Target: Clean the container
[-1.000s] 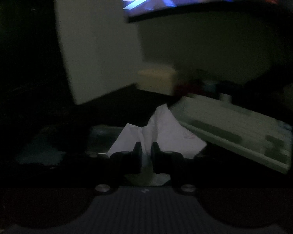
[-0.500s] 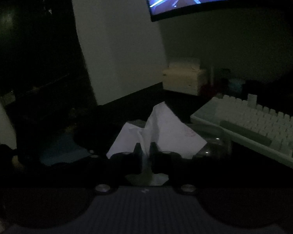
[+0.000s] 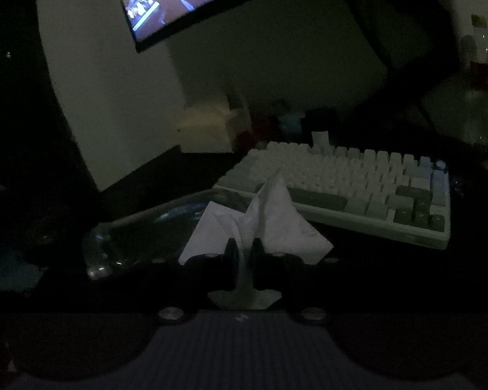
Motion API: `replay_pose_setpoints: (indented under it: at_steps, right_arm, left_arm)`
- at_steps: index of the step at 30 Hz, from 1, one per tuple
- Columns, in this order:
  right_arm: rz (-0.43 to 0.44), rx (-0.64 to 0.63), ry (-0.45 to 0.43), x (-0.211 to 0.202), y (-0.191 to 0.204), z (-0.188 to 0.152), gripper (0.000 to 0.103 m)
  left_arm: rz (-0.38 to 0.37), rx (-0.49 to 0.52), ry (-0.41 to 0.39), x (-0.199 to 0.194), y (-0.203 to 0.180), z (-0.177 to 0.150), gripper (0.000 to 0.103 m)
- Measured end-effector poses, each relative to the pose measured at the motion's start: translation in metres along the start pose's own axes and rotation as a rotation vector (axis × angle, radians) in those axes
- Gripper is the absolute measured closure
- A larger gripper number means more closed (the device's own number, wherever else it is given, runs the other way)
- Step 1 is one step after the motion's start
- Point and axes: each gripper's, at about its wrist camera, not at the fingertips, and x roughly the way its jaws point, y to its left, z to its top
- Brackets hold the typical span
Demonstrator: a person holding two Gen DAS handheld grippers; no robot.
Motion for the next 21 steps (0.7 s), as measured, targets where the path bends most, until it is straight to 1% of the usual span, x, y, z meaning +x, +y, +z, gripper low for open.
replay_pose_setpoints:
  at_steps: [3, 5, 7, 8, 11, 13, 14, 16, 19, 21]
  right_arm:
    - [0.020, -0.004, -0.025, -0.018, 0.004, -0.002, 0.093]
    - [0.040, -0.016, -0.034, -0.033, 0.006, -0.002, 0.093]
    - [0.064, -0.033, -0.039, -0.046, 0.007, -0.003, 0.093]
    - [0.072, -0.042, -0.044, -0.054, 0.007, -0.005, 0.093]
    - [0.069, -0.054, -0.047, -0.069, 0.009, -0.007, 0.093]
    - [0.091, -0.052, -0.031, -0.069, 0.012, -0.009, 0.093]
    - [0.105, -0.056, -0.022, -0.067, 0.015, -0.010, 0.093]
    - [0.132, -0.082, -0.009, -0.062, 0.023, -0.011, 0.093]
    - [0.173, -0.126, 0.006, -0.056, 0.035, -0.011, 0.093]
    - [0.201, -0.145, 0.021, -0.053, 0.039, -0.010, 0.092]
  left_arm:
    - [-0.056, -0.019, -0.048, -0.004, -0.007, 0.004, 0.091]
    - [-0.147, -0.058, -0.057, -0.004, -0.008, 0.005, 0.091]
    - [-0.227, -0.068, -0.057, -0.005, -0.015, 0.005, 0.092]
    - [-0.242, -0.057, -0.061, -0.006, -0.021, 0.004, 0.092]
    - [-0.248, -0.026, -0.065, -0.010, -0.038, -0.002, 0.091]
    - [-0.253, -0.009, -0.062, -0.011, -0.044, -0.006, 0.089]
    - [-0.243, 0.011, -0.059, -0.012, -0.048, -0.008, 0.082]
    - [-0.215, 0.049, -0.052, -0.011, -0.053, -0.011, 0.073]
    - [-0.222, 0.057, -0.029, -0.009, -0.056, -0.013, 0.072]
    - [-0.225, 0.080, 0.011, -0.005, -0.061, -0.015, 0.072]
